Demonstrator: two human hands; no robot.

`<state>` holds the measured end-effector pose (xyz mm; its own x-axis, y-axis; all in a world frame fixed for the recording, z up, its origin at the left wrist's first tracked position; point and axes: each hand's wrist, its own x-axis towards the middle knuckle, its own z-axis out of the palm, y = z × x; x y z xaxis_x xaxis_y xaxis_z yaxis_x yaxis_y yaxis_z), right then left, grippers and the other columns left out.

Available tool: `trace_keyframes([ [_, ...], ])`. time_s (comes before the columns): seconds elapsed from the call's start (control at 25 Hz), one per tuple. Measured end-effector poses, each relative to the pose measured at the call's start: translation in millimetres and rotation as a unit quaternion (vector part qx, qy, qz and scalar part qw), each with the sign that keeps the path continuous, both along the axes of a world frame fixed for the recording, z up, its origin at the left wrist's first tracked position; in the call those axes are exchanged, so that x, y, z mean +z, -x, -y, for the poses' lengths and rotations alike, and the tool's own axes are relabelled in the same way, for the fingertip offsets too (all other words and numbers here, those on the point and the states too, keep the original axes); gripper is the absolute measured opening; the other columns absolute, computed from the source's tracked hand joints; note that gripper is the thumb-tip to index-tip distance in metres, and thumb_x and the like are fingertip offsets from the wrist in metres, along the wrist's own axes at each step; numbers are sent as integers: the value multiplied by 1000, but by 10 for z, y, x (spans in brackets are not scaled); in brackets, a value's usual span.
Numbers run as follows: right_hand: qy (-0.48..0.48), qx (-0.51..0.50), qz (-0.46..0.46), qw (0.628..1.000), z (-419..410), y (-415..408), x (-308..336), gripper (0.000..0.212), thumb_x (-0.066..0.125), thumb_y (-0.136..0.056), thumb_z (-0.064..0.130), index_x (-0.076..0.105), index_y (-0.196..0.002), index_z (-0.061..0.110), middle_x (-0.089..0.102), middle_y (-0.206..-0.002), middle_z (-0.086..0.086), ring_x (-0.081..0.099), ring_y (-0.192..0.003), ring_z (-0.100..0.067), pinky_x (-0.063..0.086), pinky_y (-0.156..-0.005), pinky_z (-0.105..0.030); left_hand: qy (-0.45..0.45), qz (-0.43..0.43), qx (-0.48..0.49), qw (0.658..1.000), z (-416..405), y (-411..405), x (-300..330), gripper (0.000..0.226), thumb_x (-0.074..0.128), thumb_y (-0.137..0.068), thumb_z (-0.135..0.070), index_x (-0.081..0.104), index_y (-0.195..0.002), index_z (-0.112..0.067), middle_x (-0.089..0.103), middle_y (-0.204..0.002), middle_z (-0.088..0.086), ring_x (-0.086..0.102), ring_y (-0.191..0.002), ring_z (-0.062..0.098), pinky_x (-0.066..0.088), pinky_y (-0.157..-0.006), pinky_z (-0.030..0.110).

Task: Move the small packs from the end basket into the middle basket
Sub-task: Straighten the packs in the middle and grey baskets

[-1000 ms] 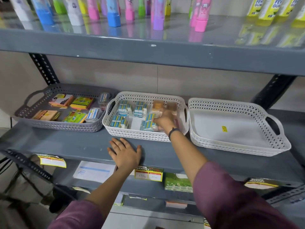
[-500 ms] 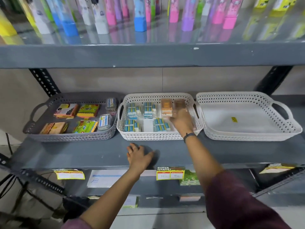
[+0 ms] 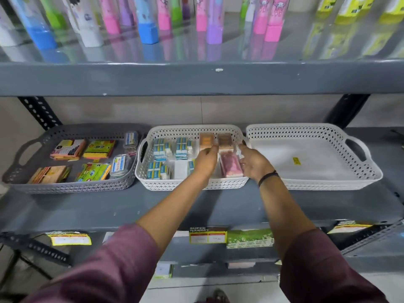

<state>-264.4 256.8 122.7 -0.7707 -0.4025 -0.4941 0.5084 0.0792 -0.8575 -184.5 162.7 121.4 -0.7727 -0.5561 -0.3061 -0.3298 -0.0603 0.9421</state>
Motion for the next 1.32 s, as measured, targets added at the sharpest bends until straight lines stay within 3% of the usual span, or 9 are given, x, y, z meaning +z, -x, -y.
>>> trace_keyframes([
  [0.16,16,24,87,996,-6,144,8,41,38,-98,45,53,-81,11,63,-61,-11,58,-56,-22,51,-55,-31,-138,102,-27,985,-33,374,-109,69,29,-94,-56,43,-136,-3,47,-142,18,47,-129,31,39,-104,35],
  [0.28,40,66,136,988,-52,214,9,58,39,-96,48,60,-113,-4,51,-62,-13,51,-54,-15,45,-50,-25,-194,97,-24,976,-9,513,-181,71,29,-90,-63,57,-117,-3,67,-104,16,65,-85,25,52,-73,31],
  [0.4,58,89,153,983,-60,264,-31,69,39,-97,41,20,-139,-11,34,-60,-13,38,-42,-18,35,-41,-18,-222,81,-20,971,-52,569,-192,67,30,-89,-64,57,-105,-5,62,-85,9,65,-66,19,55,-62,28],
  [0.48,50,89,146,984,-61,293,-21,72,38,-99,42,36,-119,-27,42,-55,-15,40,-36,-22,36,-39,-17,-222,67,-29,972,-10,506,-158,66,32,-89,-64,55,-112,-6,59,-97,2,68,-83,16,56,-69,25],
  [0.64,83,66,3,994,112,265,32,34,38,-101,30,66,-99,11,68,-95,-12,65,-73,-22,51,-63,-25,-102,-6,77,992,468,296,-130,78,25,-93,-57,28,-143,2,35,-145,27,34,-135,41,28,-112,46],
  [0.8,44,190,21,981,552,20,-72,43,37,-100,42,52,-128,13,56,-135,-9,57,-118,-24,41,-105,-34,-36,97,104,989,779,33,-223,87,27,-88,-67,27,-146,-2,57,-111,24,57,-97,39,46,-85,40],
  [0.88,-27,235,1,972,684,-41,-177,62,35,-96,53,34,-147,19,32,-156,-6,30,-145,-24,24,-120,-42,-75,147,59,985,734,-7,-247,87,28,-86,-69,29,-145,-6,54,-120,21,55,-107,35,44,-91,40],
  [1.0,-68,233,11,970,713,-63,-228,72,31,-92,62,24,-151,22,16,-162,-1,14,-150,-20,16,-123,-40,-94,154,37,983,714,21,-294,84,28,-87,-67,22,-148,-9,32,-150,24,34,-137,38,30,-110,51],
  [1.32,-5,182,107,977,631,-24,-222,72,29,-92,64,25,-150,20,25,-159,-12,26,-147,-25,26,-120,-45,-84,157,22,984,719,31,-254,83,25,-88,-66,22,-148,-9,29,-154,16,28,-140,36,23,-113,51],
])
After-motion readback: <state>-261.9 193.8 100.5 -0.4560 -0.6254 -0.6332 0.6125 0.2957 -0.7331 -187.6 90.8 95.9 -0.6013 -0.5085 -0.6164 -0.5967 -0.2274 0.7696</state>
